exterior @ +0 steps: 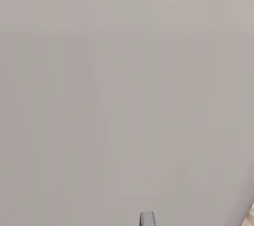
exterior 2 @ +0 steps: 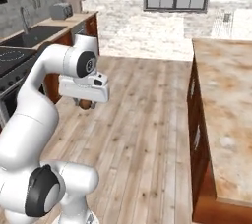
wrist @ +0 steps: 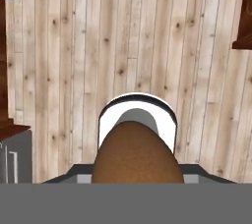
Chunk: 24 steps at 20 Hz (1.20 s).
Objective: Pick the egg and butter from the fridge and place them by the bowl for mixing.
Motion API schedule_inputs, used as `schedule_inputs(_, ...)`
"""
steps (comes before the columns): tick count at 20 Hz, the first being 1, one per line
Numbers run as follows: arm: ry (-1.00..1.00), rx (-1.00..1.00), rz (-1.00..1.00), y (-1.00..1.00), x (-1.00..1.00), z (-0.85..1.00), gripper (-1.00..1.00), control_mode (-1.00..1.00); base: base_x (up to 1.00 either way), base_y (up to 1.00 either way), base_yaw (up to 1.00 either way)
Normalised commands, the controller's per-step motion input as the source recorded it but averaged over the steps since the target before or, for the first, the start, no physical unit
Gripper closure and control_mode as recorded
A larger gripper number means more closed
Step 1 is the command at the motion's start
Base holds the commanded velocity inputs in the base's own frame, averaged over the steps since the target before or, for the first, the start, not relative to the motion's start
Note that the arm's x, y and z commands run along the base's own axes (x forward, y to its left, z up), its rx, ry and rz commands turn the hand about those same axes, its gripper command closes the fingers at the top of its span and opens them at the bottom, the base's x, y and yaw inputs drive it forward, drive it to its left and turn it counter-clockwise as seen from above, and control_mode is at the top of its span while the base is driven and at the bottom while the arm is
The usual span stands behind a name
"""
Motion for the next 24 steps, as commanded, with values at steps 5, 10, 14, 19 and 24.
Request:
schedule_inputs(5, 0.0, 0.0, 0.0, 0.0, 0.0, 0.0, 1.0, 1.0, 0.93, 0.21, 0.14)
schedule_inputs(10, 0.0, 0.0, 0.0, 0.0, 0.0, 0.0, 1.0, 1.0, 0.79, 0.04, 0.4)
schedule_inputs(14, 0.0, 0.0, 0.0, 0.0, 0.0, 0.0, 1.0, 1.0, 0.42, 0.0, 0.78)
schedule_inputs(19, 0.0, 0.0, 0.0, 0.0, 0.0, 0.0, 1.0, 1.0, 0.34, 0.0, 0.85)
schedule_inputs(24, 0.0, 0.0, 0.0, 0.0, 0.0, 0.0, 1.0, 1.0, 0.46, 0.0, 0.75)
